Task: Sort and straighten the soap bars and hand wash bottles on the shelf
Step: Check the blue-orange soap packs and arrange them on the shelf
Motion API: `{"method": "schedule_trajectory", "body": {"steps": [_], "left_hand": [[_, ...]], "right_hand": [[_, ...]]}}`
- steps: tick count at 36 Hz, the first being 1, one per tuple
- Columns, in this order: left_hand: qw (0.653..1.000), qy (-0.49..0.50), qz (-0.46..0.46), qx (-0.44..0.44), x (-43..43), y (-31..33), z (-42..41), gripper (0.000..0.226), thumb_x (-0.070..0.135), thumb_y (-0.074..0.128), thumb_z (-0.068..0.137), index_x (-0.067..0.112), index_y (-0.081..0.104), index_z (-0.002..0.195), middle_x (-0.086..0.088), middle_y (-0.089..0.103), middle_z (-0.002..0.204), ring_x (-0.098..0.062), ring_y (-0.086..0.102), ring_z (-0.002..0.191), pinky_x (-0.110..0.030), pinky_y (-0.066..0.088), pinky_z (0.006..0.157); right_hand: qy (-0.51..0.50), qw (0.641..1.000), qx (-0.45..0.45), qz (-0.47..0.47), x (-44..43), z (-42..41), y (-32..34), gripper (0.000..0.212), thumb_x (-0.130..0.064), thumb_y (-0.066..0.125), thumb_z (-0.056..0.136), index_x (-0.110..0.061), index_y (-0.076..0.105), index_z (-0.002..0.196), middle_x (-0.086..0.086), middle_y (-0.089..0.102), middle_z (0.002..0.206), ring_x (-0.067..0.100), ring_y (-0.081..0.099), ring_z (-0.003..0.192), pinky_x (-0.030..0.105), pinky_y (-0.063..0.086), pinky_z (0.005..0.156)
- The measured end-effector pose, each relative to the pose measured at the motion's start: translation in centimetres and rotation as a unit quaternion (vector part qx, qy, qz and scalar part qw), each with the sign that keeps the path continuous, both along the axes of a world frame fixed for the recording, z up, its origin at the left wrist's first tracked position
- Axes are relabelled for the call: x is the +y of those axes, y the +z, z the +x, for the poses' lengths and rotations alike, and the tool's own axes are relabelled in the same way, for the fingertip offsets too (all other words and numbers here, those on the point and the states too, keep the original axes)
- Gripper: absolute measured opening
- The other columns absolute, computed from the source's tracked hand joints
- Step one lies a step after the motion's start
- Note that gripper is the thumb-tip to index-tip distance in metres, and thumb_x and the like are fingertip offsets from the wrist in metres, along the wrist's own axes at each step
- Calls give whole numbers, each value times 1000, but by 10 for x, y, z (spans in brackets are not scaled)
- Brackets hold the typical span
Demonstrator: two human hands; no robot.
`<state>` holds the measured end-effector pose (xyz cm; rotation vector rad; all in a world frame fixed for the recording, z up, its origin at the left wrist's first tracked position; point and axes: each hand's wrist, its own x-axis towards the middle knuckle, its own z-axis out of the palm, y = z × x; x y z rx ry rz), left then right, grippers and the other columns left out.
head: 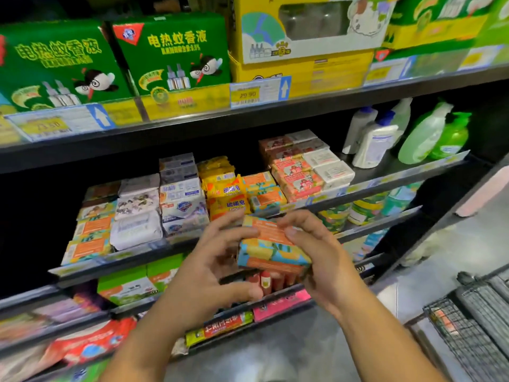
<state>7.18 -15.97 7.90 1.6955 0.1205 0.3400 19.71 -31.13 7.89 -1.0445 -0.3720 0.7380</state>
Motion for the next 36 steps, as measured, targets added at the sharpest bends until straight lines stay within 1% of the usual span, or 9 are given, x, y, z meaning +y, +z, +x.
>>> {"method": "schedule_trajectory", "body": {"steps": [3,7,11,15,18,24,28,32,36], "left_hand": [[989,35,139,-19,3,-3,-7,52,34,85,76,46,63,122,24,38,148,2,41,137,-18,48,98],[985,120,122,-19,11,-7,-19,46,38,84,72,42,68,114,15,60,131,-6,54,127,-15,48,94],[972,205,-117,-21,-3,-11,-26,49,45,87,62,23,71,103,5,76,94,-6,70,86,-19,56,69],[954,280,-103,-11,-17,-5,-30,35,22,70,81,22,65,115,5,74,101,-4,67,81,-20,57,68],[970,231,-69,13,-25,-1,-37,33,11,62,89,20,61,121,9,74,90,1,65,69,-11,49,58],[993,98,-38,50,6,-21,-62,86,47,95,52,43,59,130,19,32,156,-19,53,132,-39,54,97],[977,181,110,12,23,-24,-62,57,38,83,69,47,62,121,22,33,152,-5,42,138,-33,54,97],[973,213,75,-40,40,-21,-63,52,24,85,65,38,69,113,11,48,140,-7,51,131,-25,53,93],[970,235,26,-54,52,-16,-65,43,34,80,68,36,68,110,8,62,119,-12,61,116,-23,53,89]], "right_hand": [[71,996,47,9,-7,-5,-2,7,-25,68,86,-19,71,87,16,70,93,25,70,69,29,55,48],[201,977,56,36,-13,-11,-12,78,-29,91,67,-10,53,132,22,69,110,30,72,84,30,60,70],[184,980,-54,-56,-4,-25,-11,40,-28,80,83,-22,64,120,4,74,115,21,71,104,29,58,82],[150,983,-44,-101,7,-35,-5,23,-35,76,81,-19,76,98,2,78,95,14,73,87,26,58,70],[112,989,-4,-96,10,-37,-8,22,-23,67,90,-21,64,112,-3,75,89,20,74,81,30,57,50],[105,991,32,-81,24,-38,-8,14,-16,64,90,-26,68,98,5,70,97,29,71,73,27,49,39],[185,975,117,-21,34,-38,-5,24,-17,76,80,-15,71,103,22,69,97,30,67,59,25,52,41],[249,966,66,-6,47,-37,-4,75,-19,95,53,-13,66,122,18,71,97,27,71,68,29,59,58],[237,970,-18,-55,70,-38,-4,68,-46,97,51,-28,72,111,10,73,108,29,72,91,32,58,67]]}}
